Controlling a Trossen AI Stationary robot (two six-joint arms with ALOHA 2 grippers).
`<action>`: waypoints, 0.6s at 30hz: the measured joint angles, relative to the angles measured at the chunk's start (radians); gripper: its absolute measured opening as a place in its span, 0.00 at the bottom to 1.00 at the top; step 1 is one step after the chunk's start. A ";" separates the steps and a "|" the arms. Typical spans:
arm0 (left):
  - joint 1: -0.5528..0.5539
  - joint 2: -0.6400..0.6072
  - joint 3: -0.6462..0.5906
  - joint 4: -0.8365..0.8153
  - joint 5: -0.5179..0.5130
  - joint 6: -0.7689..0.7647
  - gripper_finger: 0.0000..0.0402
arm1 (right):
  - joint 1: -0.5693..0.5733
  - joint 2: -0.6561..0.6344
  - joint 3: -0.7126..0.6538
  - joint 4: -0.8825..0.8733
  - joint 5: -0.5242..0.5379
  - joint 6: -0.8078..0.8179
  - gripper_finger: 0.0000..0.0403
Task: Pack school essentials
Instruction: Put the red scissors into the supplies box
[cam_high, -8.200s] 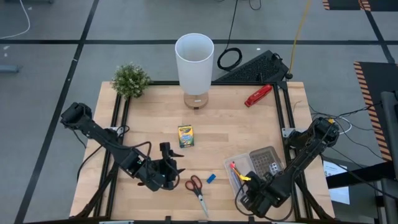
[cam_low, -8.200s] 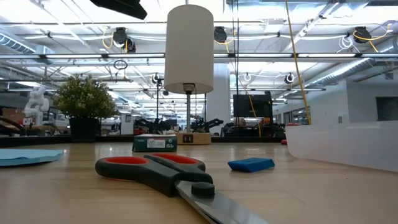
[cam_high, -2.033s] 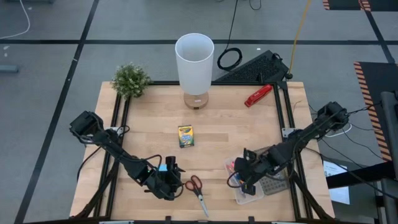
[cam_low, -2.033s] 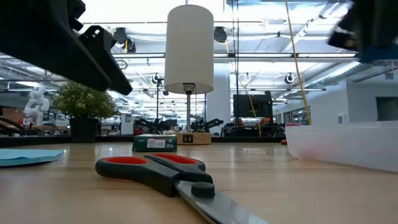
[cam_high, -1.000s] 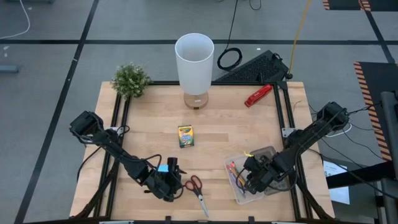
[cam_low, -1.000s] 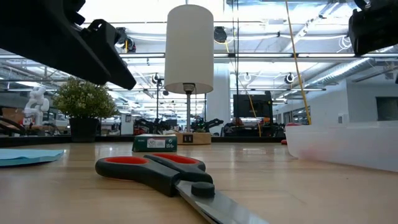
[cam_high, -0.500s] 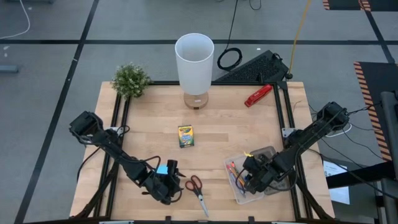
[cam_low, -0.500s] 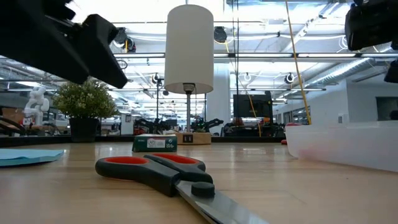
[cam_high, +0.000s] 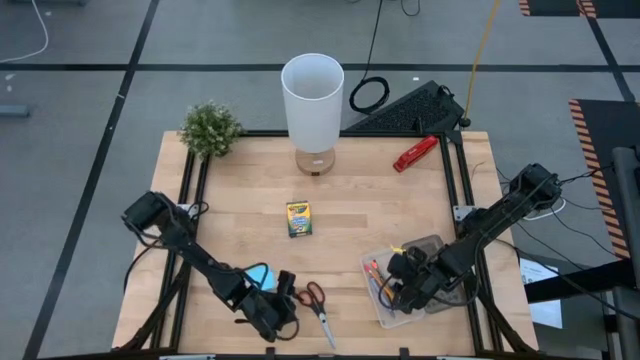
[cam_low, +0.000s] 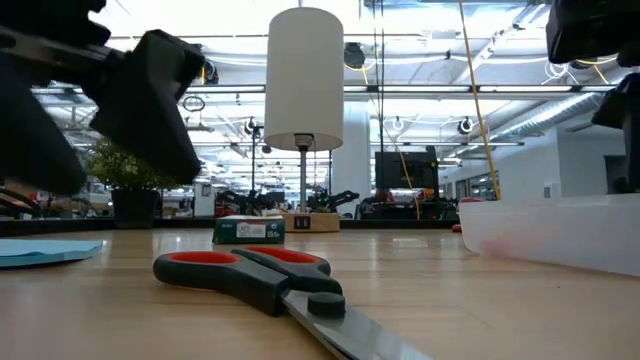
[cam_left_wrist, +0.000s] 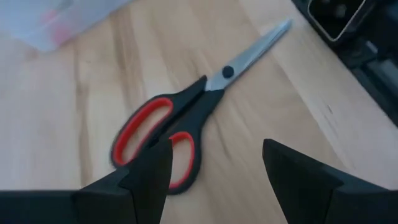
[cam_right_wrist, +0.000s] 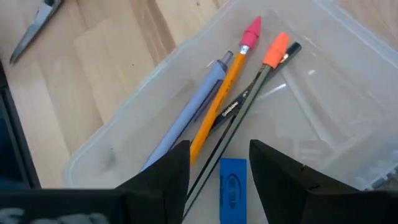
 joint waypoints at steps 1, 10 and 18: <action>0.001 0.016 0.016 -0.009 0.001 0.005 0.62 | 0.000 0.000 0.000 0.006 -0.001 -0.007 0.40; 0.036 0.081 0.074 -0.028 0.052 0.014 0.62 | 0.002 -0.048 0.000 0.050 0.029 -0.069 0.40; 0.040 0.081 0.074 -0.034 0.049 0.011 0.62 | 0.020 -0.114 0.000 0.103 0.150 -0.185 0.40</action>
